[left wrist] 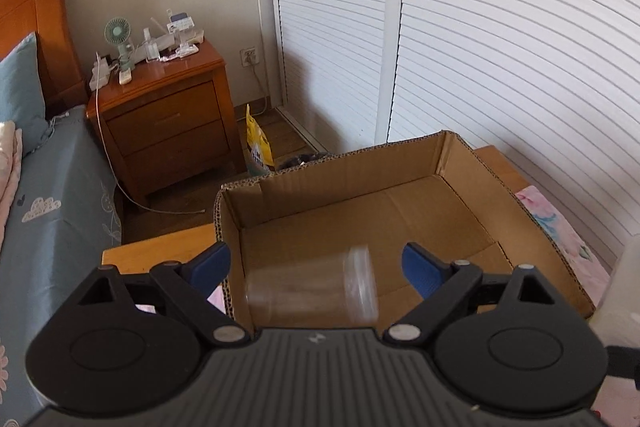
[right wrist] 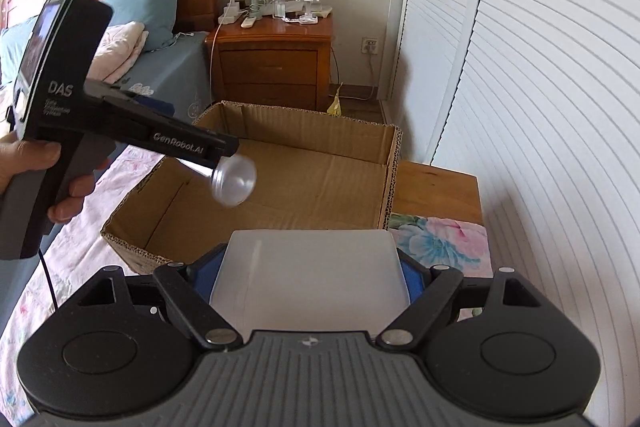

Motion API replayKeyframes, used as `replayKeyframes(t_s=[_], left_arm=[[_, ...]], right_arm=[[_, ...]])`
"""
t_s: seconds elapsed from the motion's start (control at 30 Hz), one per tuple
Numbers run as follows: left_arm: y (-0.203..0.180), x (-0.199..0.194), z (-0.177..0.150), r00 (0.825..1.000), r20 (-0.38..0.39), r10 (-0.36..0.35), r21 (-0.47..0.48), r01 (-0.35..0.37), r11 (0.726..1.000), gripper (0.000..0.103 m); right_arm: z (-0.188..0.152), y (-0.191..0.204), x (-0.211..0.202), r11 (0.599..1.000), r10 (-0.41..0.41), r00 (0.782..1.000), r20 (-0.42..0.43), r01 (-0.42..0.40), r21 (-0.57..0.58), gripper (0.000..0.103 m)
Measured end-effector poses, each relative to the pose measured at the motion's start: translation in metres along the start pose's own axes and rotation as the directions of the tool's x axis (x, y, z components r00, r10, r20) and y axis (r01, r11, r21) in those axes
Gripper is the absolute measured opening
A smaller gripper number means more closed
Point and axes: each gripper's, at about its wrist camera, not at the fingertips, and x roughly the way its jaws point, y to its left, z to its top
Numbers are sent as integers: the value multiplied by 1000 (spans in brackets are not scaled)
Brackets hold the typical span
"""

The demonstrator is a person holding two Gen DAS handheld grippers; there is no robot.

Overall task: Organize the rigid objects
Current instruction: 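Carry both into the cardboard box and open both grippers to drop them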

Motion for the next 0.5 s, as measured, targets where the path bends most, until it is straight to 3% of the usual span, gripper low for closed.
replayKeyframes(t_s=[0.23,0.5], left_arm=[[9,-39,-26,999,11,-50,9,50,999,95],[8,-98,-77,998,16,-52,54,51,997,96]], right_arm=[[4,7,6,1000,-9,1000,-17,9,-17,87],[19,15,18,999,-4,999,-37,3,-36,87]])
